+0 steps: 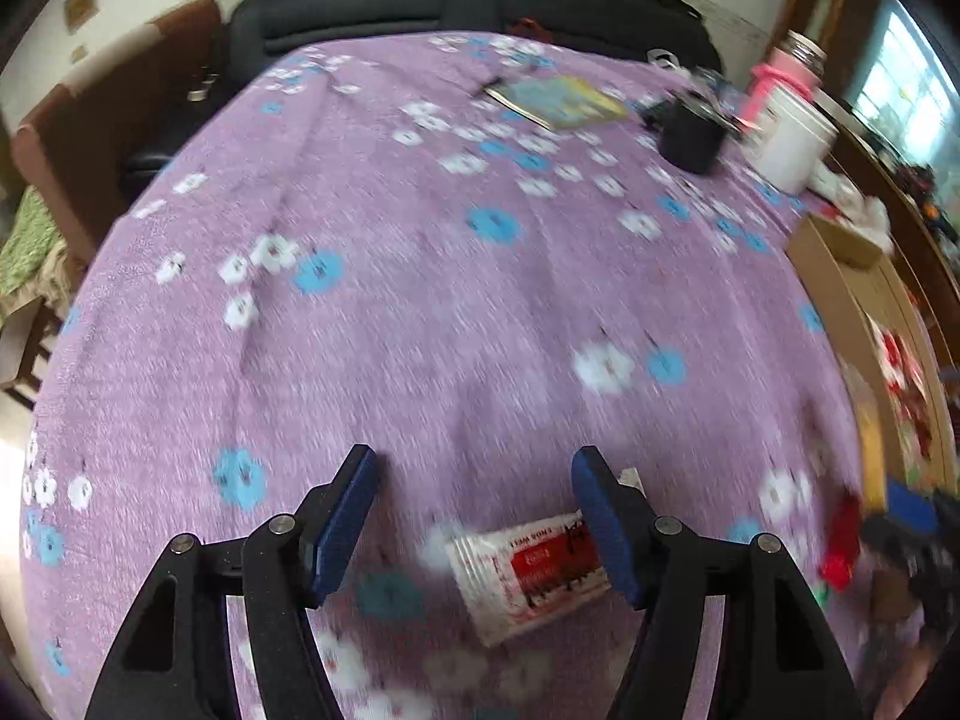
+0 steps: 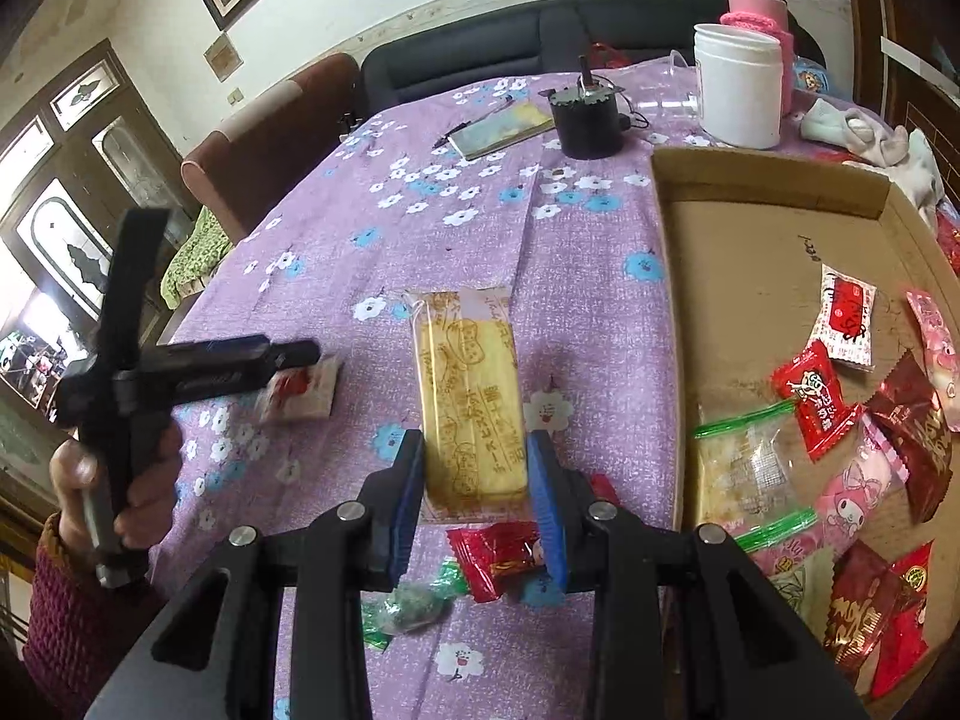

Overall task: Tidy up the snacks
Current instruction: 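Grasp the white-and-red packet with the left gripper while the right grasps the yellow cake bar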

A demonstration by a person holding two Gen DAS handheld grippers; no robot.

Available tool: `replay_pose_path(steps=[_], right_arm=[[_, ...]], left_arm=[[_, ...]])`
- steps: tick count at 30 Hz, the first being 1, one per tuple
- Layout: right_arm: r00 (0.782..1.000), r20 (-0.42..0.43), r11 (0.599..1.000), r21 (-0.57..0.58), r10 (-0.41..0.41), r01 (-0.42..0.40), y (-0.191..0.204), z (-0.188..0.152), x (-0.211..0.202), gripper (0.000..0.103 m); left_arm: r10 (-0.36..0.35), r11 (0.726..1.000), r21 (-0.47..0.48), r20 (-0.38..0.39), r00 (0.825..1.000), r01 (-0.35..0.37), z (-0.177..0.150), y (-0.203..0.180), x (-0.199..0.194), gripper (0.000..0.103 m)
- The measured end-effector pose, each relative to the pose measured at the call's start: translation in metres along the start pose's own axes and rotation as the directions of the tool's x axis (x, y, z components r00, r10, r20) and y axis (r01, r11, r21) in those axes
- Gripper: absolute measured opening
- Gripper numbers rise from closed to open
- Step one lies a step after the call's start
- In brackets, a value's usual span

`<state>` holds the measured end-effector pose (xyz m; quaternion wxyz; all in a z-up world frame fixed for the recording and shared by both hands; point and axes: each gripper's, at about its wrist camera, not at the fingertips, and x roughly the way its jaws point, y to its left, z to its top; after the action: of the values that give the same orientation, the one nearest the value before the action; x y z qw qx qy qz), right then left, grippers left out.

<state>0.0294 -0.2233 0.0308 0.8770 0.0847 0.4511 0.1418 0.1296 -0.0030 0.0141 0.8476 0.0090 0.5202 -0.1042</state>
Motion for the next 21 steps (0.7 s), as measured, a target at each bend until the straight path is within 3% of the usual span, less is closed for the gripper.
replay_pose_path(steps=[6, 11, 16, 21], right_arm=[[1.000, 0.007, 1.000, 0.006, -0.016, 0.016, -0.002, 0.001, -0.001, 0.033], [1.000, 0.007, 1.000, -0.002, -0.012, 0.012, 0.000, 0.001, -0.002, 0.033], [1.000, 0.009, 1.000, -0.007, -0.013, 0.013, 0.001, 0.001, -0.003, 0.033], [1.000, 0.009, 1.000, -0.003, -0.014, 0.014, 0.000, 0.001, -0.003, 0.033]], left_arm=[[-0.158, 0.984, 0.076, -0.046, 0.986, 0.161, -0.037, -0.011, -0.028, 0.071], [-0.062, 0.966, 0.255, 0.033, 0.998, 0.052, -0.051, -0.035, -0.042, 0.079], [-0.034, 0.901, 0.433, 0.014, 0.999, 0.025, -0.051, -0.049, -0.033, 0.079], [-0.007, 0.864, 0.504, 0.022, 1.000, -0.005, -0.053, -0.054, -0.027, 0.079]])
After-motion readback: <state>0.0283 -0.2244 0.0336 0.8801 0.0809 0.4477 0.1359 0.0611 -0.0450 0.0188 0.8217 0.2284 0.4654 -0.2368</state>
